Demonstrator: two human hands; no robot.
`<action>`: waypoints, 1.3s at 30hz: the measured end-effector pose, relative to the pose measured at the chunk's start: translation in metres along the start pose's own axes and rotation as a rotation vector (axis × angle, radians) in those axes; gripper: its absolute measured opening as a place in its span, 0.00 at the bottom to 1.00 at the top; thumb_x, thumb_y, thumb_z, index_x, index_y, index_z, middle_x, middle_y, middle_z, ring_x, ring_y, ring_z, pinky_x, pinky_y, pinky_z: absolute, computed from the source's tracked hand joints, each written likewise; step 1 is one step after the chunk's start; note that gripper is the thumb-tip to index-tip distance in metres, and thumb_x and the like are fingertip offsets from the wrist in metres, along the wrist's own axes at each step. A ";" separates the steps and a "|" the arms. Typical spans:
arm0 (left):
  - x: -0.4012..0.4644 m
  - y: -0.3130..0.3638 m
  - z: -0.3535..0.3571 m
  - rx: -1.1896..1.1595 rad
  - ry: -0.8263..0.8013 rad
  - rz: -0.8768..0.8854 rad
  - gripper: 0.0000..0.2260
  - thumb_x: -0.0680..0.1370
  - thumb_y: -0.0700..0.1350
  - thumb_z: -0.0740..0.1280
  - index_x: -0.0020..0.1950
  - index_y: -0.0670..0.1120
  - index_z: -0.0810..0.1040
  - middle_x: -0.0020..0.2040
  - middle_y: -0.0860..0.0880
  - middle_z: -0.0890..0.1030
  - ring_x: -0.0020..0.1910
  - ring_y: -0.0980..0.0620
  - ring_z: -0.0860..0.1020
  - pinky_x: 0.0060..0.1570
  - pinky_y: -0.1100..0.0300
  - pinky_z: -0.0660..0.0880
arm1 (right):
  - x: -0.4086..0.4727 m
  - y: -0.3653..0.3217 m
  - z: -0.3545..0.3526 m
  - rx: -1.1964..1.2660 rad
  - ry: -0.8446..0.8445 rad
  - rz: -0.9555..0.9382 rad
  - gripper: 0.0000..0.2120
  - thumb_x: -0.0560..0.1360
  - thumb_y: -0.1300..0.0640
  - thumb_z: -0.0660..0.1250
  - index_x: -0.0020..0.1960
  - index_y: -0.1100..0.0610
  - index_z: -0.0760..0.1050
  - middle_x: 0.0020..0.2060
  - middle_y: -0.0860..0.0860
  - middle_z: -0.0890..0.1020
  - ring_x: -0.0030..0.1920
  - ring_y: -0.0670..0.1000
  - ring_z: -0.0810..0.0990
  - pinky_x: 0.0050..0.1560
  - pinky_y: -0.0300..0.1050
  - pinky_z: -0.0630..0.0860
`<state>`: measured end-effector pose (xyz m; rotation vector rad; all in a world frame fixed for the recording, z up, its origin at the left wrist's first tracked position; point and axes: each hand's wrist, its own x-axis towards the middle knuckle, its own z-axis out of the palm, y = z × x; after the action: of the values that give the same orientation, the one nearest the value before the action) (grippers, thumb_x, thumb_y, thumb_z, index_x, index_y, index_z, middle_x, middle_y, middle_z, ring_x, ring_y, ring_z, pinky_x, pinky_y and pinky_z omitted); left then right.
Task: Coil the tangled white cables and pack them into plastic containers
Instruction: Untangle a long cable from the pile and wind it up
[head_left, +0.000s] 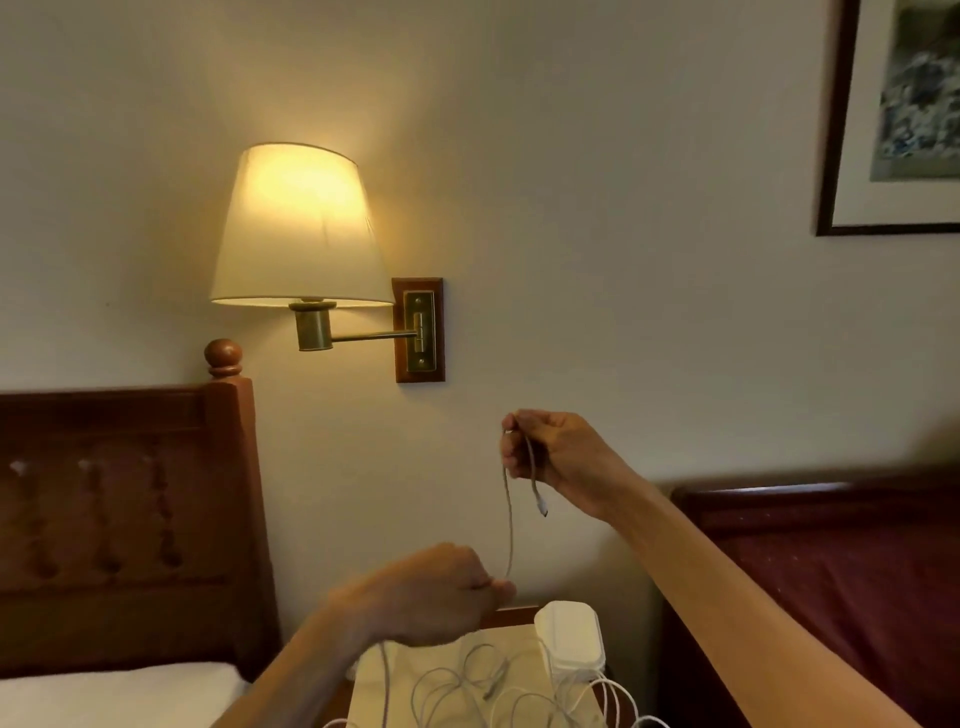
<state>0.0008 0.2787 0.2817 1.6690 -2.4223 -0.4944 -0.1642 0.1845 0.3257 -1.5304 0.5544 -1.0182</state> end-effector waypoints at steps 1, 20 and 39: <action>-0.005 0.007 -0.011 -0.006 -0.012 0.045 0.24 0.82 0.57 0.56 0.37 0.42 0.76 0.31 0.51 0.72 0.28 0.55 0.68 0.35 0.63 0.66 | 0.000 0.001 0.004 -0.056 -0.007 -0.007 0.15 0.84 0.56 0.53 0.49 0.61 0.76 0.37 0.56 0.82 0.36 0.52 0.81 0.40 0.44 0.78; 0.023 -0.023 -0.067 -0.111 1.003 0.420 0.23 0.81 0.60 0.55 0.41 0.45 0.78 0.30 0.52 0.77 0.31 0.53 0.76 0.34 0.63 0.71 | -0.017 -0.011 0.043 0.547 -0.336 0.090 0.16 0.82 0.55 0.55 0.40 0.59 0.74 0.37 0.56 0.80 0.36 0.52 0.80 0.42 0.43 0.80; -0.006 -0.036 0.005 -0.073 0.187 0.207 0.18 0.82 0.55 0.59 0.34 0.51 0.73 0.29 0.56 0.71 0.28 0.58 0.67 0.33 0.64 0.65 | -0.003 -0.023 0.023 0.181 -0.028 0.028 0.14 0.83 0.56 0.56 0.43 0.59 0.74 0.32 0.53 0.78 0.31 0.49 0.77 0.34 0.40 0.76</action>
<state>0.0329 0.2732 0.2649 1.3506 -2.3743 -0.3722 -0.1507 0.2046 0.3481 -1.3714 0.4508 -0.9967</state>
